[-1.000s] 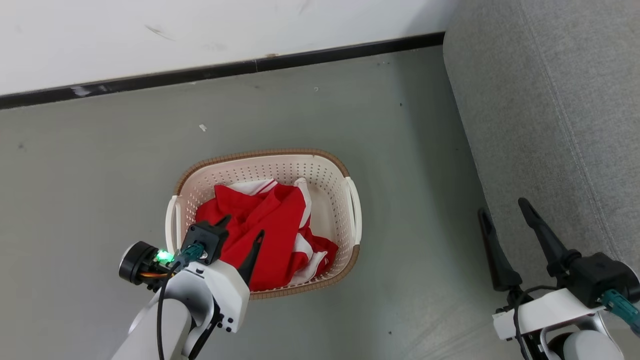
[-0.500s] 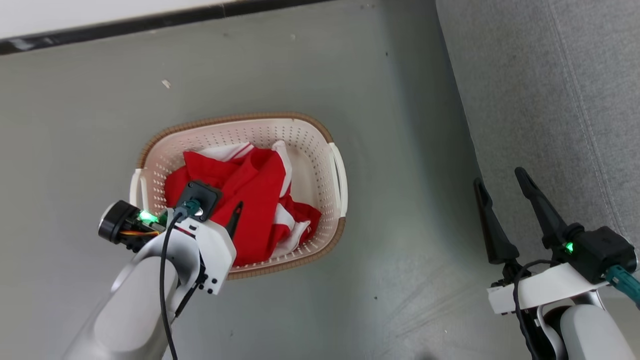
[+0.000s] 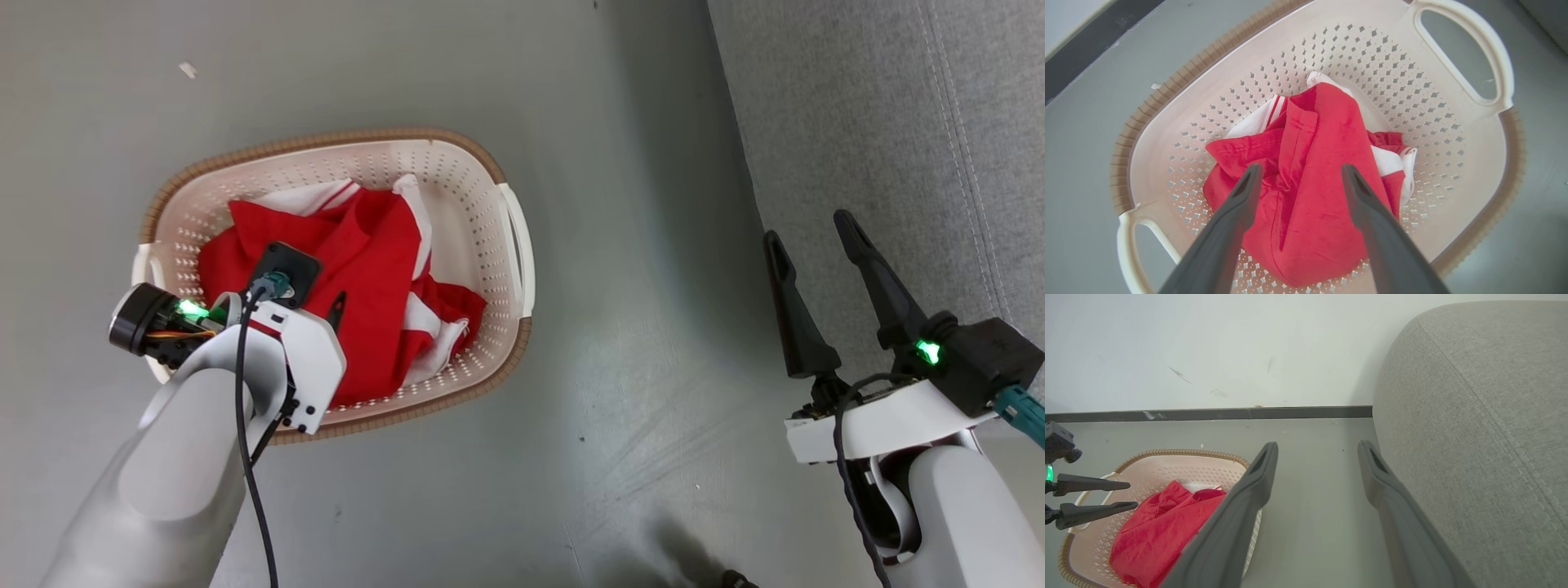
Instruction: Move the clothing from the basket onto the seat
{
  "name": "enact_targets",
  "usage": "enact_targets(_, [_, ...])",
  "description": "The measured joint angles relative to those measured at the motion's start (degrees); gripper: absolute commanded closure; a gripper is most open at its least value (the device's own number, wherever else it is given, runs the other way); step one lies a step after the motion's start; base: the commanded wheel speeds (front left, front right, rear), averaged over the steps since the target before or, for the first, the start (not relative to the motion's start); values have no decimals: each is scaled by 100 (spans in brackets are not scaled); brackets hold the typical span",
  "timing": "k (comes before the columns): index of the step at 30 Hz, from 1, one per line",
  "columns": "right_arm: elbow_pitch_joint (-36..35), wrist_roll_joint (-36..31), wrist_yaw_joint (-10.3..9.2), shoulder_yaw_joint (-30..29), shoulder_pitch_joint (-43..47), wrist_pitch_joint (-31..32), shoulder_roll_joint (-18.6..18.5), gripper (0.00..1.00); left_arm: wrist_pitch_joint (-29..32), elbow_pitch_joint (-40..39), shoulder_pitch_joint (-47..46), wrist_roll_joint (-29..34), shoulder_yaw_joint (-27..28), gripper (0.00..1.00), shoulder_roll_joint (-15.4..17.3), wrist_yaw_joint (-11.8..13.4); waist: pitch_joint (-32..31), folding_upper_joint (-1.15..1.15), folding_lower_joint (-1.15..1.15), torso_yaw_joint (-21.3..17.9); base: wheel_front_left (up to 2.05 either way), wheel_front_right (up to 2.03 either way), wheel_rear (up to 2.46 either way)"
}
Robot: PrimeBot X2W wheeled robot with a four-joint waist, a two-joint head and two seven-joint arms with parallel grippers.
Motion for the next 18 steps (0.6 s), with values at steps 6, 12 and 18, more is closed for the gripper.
enact_targets(6, [-58, 14, 0, 107, -205, 0, -1, 0, 86, 219, -140, 4, 93, 0, 63, 7, 291, 0, 0, -143, 0, 0, 0])
enact_targets(12, [-108, 81, 0, 151, -354, 0, -1, 0, 130, 361, -340, -12, 179, 0, 130, 8, 575, 0, 0, -272, 0, 0, 0])
enact_targets(18, [-103, 212, 0, 208, -381, 0, 0, 0, 157, 432, -556, -36, 271, 0, 149, 33, 843, 0, 0, -397, 0, 0, 0])
